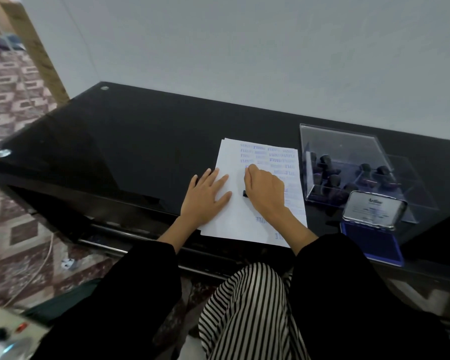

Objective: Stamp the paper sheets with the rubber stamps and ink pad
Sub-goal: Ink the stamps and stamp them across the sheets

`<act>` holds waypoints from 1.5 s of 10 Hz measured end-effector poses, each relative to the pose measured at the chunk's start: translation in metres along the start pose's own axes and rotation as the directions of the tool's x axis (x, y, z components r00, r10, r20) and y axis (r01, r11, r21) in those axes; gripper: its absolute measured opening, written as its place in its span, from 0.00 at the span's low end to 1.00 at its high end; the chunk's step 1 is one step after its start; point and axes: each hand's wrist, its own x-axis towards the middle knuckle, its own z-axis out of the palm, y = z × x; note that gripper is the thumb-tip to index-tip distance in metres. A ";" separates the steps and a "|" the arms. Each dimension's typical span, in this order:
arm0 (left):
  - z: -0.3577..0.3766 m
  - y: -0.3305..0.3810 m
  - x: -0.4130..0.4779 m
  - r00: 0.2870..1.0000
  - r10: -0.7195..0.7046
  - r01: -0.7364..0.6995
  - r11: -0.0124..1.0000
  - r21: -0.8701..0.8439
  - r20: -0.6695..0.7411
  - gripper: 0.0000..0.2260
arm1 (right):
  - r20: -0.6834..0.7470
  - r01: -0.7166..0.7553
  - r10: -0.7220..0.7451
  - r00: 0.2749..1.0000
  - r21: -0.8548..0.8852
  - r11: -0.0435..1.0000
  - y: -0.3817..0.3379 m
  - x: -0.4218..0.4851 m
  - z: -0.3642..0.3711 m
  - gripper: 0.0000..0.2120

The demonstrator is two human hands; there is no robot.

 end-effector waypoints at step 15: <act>0.002 0.000 0.002 0.999 -0.007 0.005 0.999 -0.034 -0.050 0.23 | -0.280 0.042 -0.033 0.959 0.025 0.999 -0.005 -0.010 0.014 0.25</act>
